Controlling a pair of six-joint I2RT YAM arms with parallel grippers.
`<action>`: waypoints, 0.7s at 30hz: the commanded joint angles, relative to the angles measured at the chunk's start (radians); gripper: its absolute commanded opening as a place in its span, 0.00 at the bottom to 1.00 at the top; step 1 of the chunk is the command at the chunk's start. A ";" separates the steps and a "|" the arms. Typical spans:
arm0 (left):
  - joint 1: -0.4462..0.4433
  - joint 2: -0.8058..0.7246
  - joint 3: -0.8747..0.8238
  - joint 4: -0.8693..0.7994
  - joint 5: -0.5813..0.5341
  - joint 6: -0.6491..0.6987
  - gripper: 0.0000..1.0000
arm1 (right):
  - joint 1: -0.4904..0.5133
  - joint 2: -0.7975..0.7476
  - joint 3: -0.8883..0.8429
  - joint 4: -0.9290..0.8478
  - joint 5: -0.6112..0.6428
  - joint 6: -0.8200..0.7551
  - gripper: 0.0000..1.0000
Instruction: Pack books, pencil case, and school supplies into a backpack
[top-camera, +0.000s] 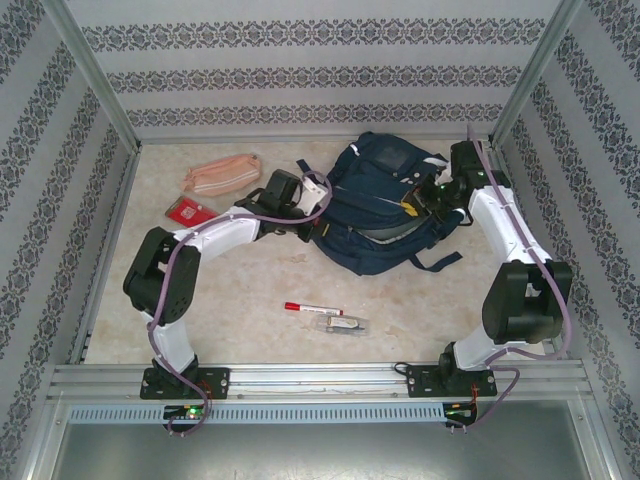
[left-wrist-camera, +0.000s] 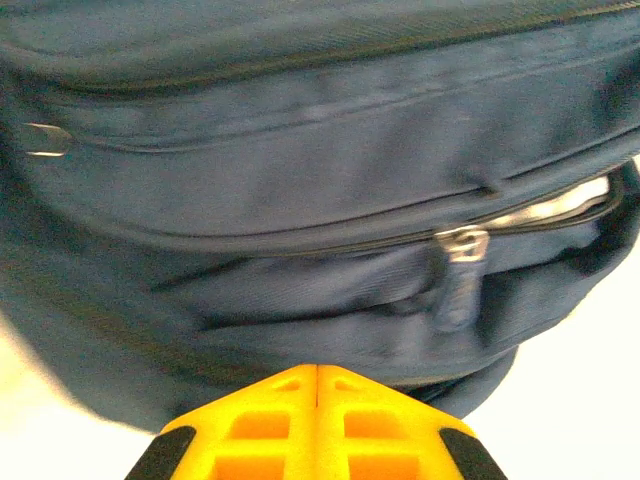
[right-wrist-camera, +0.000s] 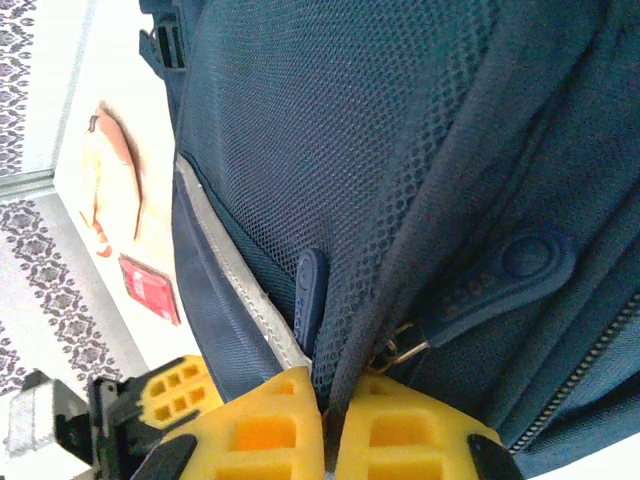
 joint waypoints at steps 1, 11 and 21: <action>0.009 -0.024 -0.028 0.043 -0.024 0.052 0.00 | -0.015 -0.015 0.032 -0.010 -0.004 -0.069 0.00; 0.001 -0.007 -0.044 0.232 0.273 -0.108 0.59 | -0.020 0.006 0.022 -0.002 -0.055 -0.080 0.00; -0.102 0.074 0.113 -0.015 -0.031 -0.242 0.62 | -0.020 0.012 0.034 0.001 -0.068 -0.069 0.00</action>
